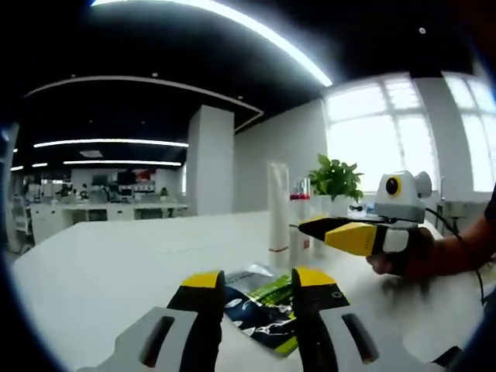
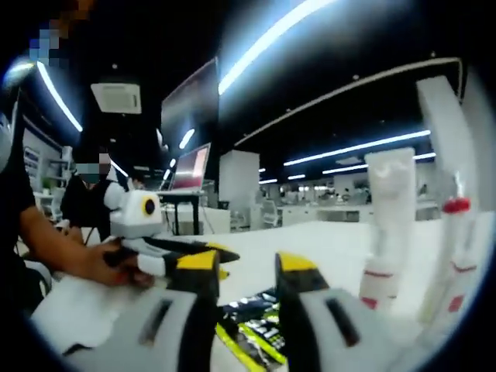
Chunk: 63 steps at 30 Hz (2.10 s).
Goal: Arrange the skincare products in the storage area until every visible bottle or jar stands upright without overlapping.
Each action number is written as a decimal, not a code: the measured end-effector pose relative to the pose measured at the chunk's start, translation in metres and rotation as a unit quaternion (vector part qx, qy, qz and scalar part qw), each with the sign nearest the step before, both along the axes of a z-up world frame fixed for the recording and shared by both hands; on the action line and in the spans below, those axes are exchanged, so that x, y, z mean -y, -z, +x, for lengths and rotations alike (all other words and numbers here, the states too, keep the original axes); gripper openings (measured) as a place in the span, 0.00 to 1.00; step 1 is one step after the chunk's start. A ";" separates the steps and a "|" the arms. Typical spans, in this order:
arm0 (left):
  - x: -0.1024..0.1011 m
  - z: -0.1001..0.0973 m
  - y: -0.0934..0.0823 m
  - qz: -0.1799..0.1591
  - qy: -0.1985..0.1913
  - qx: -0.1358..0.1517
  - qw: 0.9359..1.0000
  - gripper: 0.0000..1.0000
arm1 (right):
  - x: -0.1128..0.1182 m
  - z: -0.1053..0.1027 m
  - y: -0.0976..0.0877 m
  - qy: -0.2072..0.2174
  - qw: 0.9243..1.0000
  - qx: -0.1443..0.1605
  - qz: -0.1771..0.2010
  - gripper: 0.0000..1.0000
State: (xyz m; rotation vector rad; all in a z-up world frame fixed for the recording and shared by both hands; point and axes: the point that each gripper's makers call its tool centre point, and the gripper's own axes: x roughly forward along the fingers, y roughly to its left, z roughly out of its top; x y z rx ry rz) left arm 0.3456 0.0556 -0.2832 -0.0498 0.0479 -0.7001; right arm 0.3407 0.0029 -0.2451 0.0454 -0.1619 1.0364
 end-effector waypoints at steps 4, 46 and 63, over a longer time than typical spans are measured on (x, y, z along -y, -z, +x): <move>0.000 -0.010 -0.007 -0.012 0.004 0.012 1.000 0.42 | -0.004 -0.007 -0.005 -0.016 1.000 0.002 0.012 0.33; -0.130 -0.120 -0.014 -0.004 -0.125 0.025 0.992 0.50 | -0.065 -0.067 0.015 -0.141 0.989 -0.026 -0.026 0.51; -0.179 -0.175 -0.010 0.065 -0.175 -0.009 0.982 0.51 | -0.115 -0.130 0.028 -0.242 0.956 0.016 -0.164 0.51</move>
